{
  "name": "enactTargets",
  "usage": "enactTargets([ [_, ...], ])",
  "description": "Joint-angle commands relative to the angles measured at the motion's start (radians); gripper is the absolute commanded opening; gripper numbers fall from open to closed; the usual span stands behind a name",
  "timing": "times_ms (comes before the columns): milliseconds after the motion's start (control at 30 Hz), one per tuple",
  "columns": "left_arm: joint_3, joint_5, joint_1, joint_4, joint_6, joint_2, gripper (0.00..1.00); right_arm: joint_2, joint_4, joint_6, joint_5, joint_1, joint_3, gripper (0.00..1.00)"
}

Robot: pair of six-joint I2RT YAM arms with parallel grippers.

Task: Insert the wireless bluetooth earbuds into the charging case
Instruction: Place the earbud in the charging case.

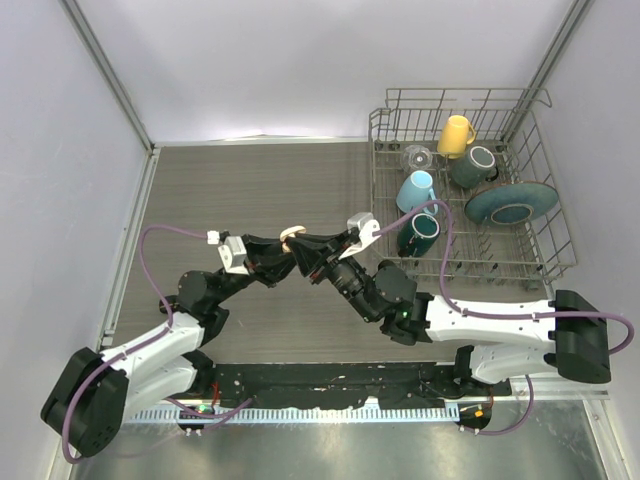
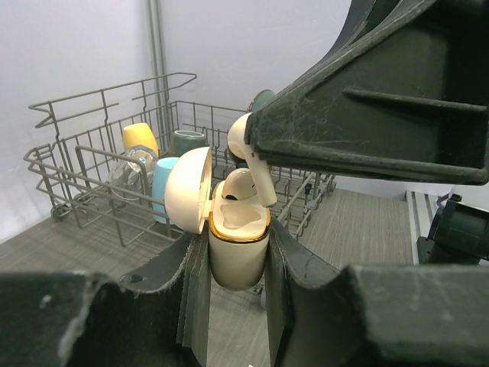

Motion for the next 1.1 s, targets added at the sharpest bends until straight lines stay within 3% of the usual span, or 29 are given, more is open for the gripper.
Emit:
enactTargets([
  [0, 0.04, -0.018, -0.01, 0.018, 0.032, -0.023, 0.0, 0.002, 0.011, -0.006, 0.031, 0.005, 0.047, 0.01],
  [1067, 0.04, -0.075, -0.035, 0.035, 0.042, -0.034, 0.0, -0.003, -0.091, -0.055, 0.092, 0.007, 0.05, 0.01],
])
